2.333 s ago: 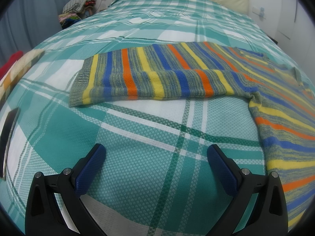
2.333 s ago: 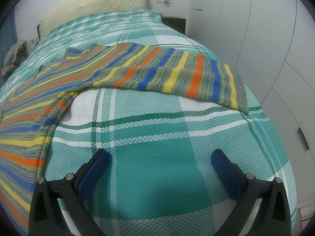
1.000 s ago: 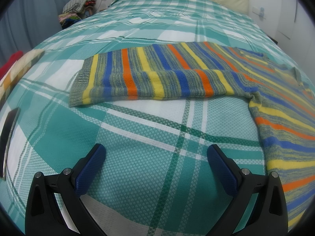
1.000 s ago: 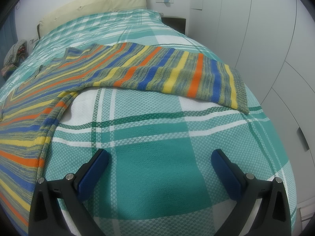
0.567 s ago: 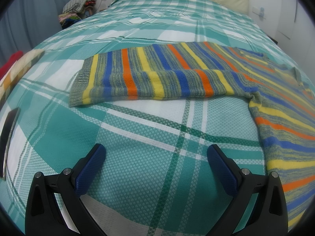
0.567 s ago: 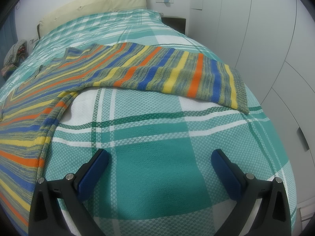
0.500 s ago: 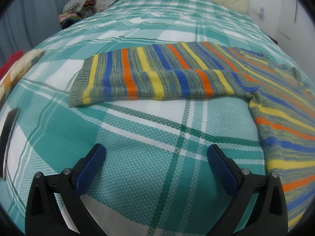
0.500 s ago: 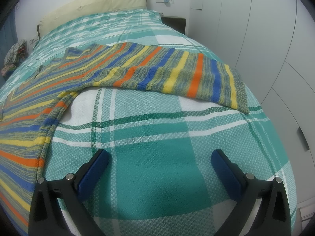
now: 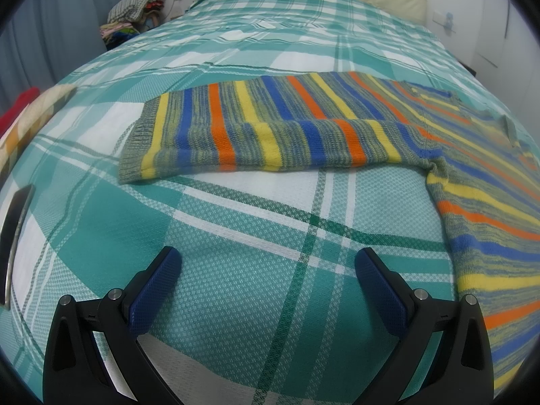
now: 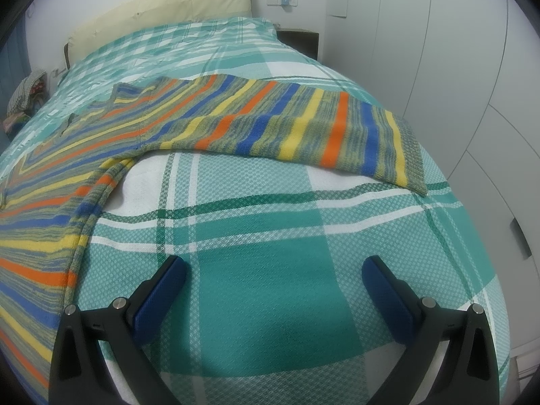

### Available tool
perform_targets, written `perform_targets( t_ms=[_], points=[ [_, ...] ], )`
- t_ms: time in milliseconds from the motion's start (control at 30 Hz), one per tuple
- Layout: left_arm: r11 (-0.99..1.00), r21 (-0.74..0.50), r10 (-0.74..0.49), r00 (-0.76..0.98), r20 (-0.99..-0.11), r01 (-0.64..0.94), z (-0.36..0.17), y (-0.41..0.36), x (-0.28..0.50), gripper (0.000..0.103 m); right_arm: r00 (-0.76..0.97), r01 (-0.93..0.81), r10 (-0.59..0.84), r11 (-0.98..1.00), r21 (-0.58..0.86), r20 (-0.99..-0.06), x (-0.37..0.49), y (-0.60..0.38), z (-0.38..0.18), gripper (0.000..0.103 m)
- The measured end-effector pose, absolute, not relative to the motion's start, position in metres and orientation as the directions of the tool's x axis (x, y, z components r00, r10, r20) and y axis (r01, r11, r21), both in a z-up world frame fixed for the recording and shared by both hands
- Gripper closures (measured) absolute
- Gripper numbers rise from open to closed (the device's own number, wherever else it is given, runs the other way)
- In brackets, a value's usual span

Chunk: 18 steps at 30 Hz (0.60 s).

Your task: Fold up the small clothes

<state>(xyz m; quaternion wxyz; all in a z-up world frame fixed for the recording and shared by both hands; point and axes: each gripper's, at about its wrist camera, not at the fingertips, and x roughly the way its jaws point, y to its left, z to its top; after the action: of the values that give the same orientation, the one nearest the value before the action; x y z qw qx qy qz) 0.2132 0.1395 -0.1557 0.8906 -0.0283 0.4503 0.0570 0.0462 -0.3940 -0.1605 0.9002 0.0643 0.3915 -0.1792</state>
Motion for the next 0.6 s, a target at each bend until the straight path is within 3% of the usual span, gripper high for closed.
perform_targets(
  t_ms=[600],
  points=[
    [0.992,0.001,0.077,0.588,-0.805,-0.127,-0.1558,0.1396,0.2134,0.000,0.625,0.372,-0.269,0.928,-0.023,-0.733,0.0459,-0.3956,-0.1604,0.000]
  ],
)
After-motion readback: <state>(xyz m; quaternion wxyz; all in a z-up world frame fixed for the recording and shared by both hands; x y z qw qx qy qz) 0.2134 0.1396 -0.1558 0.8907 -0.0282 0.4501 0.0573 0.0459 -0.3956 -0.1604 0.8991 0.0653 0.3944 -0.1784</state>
